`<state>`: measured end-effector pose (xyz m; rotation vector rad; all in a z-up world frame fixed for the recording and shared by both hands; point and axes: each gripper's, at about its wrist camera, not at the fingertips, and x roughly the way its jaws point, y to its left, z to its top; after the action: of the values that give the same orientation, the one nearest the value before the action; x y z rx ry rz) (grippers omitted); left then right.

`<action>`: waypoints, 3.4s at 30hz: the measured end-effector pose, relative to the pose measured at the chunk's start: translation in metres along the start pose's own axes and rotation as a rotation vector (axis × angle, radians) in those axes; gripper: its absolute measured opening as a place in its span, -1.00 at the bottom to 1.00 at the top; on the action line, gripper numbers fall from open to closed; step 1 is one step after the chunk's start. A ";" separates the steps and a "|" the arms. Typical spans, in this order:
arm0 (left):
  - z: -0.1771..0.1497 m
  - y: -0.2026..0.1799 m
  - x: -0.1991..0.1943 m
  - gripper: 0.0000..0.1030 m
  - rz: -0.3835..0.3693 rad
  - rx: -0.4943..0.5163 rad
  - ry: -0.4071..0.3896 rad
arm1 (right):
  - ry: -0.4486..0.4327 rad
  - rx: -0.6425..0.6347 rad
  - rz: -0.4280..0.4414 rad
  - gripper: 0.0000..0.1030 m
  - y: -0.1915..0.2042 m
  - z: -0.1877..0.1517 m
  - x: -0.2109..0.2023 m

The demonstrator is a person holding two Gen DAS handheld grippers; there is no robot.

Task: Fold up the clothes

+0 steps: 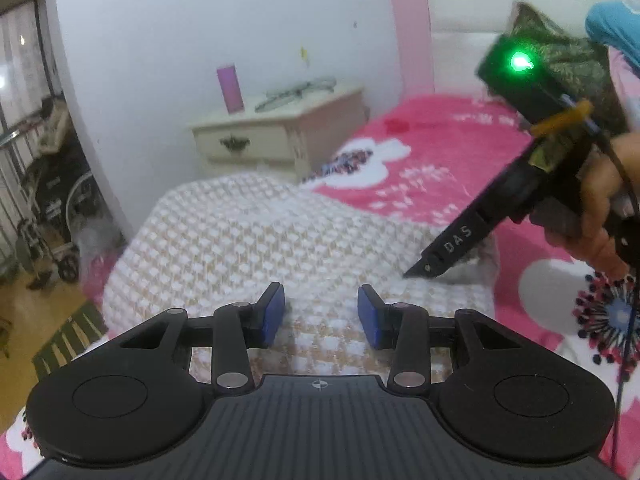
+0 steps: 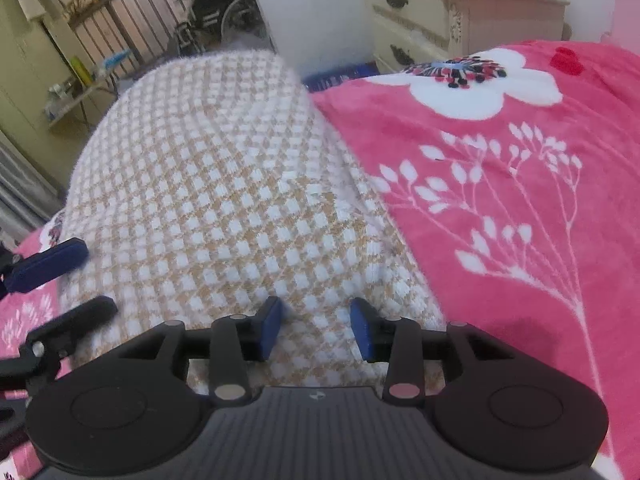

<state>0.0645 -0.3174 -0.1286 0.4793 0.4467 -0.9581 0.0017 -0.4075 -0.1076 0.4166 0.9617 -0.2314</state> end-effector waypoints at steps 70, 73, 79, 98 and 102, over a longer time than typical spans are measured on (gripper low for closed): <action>-0.076 -0.033 -0.024 0.14 0.144 -0.198 0.271 | 0.103 -0.654 0.121 -0.45 0.131 -0.045 -0.005; -0.087 -0.026 -0.031 0.12 0.133 -0.212 0.282 | 0.111 -0.533 0.169 -0.44 0.121 -0.031 -0.004; -0.085 0.015 -0.086 0.12 0.079 -0.263 0.128 | 0.008 -0.550 0.157 -0.46 0.129 -0.013 -0.052; -0.056 0.014 -0.033 0.11 -0.055 -0.310 0.033 | -0.122 -0.596 0.091 -0.47 0.167 0.095 -0.039; -0.058 0.016 -0.034 0.11 -0.035 -0.317 0.025 | 0.003 -0.550 -0.001 -0.54 0.163 0.104 0.069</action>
<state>0.0526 -0.2543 -0.1540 0.1967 0.6193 -0.8953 0.1783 -0.3075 -0.0735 -0.0883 0.9834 0.0378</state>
